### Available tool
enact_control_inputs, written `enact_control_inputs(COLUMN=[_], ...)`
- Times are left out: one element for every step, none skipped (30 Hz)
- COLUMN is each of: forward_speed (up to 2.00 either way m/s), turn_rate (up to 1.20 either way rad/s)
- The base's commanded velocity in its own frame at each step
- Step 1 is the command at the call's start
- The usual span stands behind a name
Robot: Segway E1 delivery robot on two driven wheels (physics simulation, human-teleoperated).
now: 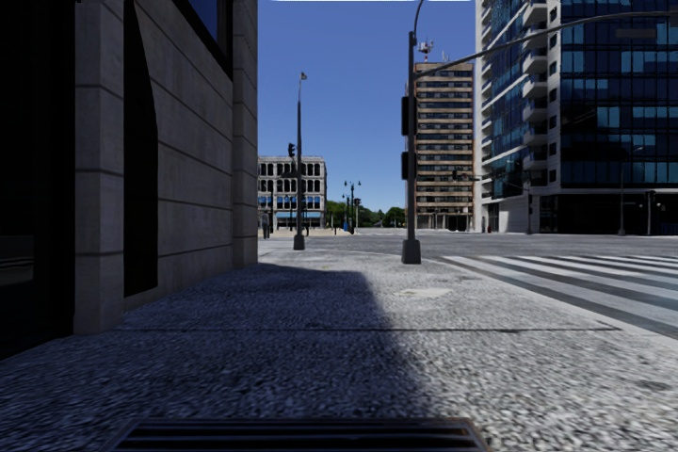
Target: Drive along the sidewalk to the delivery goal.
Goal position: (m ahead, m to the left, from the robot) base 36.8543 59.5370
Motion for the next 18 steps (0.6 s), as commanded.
enact_control_inputs(forward_speed=[2.00, 2.00, 2.00, 2.00, 2.00, 2.00, 2.00, 2.00, 2.00, 2.00, 2.00, 2.00, 2.00, 2.00, 2.00, 2.00, 2.00, 2.00], turn_rate=[0.00, 0.00, 0.00, 0.00, 0.00, 0.00, 0.00, 0.00, 0.00, 0.00, 0.00, 0.00, 0.00, 0.00, 0.00, 0.00, 0.00, 0.00])
